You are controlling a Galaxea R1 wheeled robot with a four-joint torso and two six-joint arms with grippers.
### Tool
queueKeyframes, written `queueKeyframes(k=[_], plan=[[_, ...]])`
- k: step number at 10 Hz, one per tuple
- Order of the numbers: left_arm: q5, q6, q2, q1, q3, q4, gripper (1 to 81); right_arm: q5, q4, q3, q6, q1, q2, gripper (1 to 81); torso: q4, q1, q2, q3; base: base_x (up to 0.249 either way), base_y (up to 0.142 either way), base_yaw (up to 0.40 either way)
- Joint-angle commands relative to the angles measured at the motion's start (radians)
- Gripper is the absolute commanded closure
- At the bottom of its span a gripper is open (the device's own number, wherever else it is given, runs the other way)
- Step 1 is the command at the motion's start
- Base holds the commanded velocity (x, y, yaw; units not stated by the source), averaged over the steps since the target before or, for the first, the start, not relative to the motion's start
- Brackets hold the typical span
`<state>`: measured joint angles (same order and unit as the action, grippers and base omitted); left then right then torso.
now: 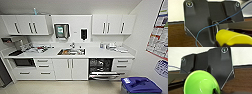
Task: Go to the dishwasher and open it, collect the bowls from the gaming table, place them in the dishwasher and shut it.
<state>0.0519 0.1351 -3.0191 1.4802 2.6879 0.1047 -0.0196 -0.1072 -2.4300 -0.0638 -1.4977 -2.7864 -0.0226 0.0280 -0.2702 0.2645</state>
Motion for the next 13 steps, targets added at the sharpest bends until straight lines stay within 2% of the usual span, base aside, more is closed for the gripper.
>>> queueKeyframes(k=[1,13], plan=[[0.059,0.008,0.0,-0.05,-0.003,0.0,81.1,-0.057,0.003,0.005,-0.004,0.05,0.023,81.1,0.0,0.0,0.0,0.0,0.148,0.0,0.0],[0.059,0.008,-0.001,-0.045,-0.003,-0.003,81.1,-0.06,0.006,0.002,-0.005,0.052,0.022,81.1,0.0,0.0,0.0,0.0,0.148,0.0,0.0]])
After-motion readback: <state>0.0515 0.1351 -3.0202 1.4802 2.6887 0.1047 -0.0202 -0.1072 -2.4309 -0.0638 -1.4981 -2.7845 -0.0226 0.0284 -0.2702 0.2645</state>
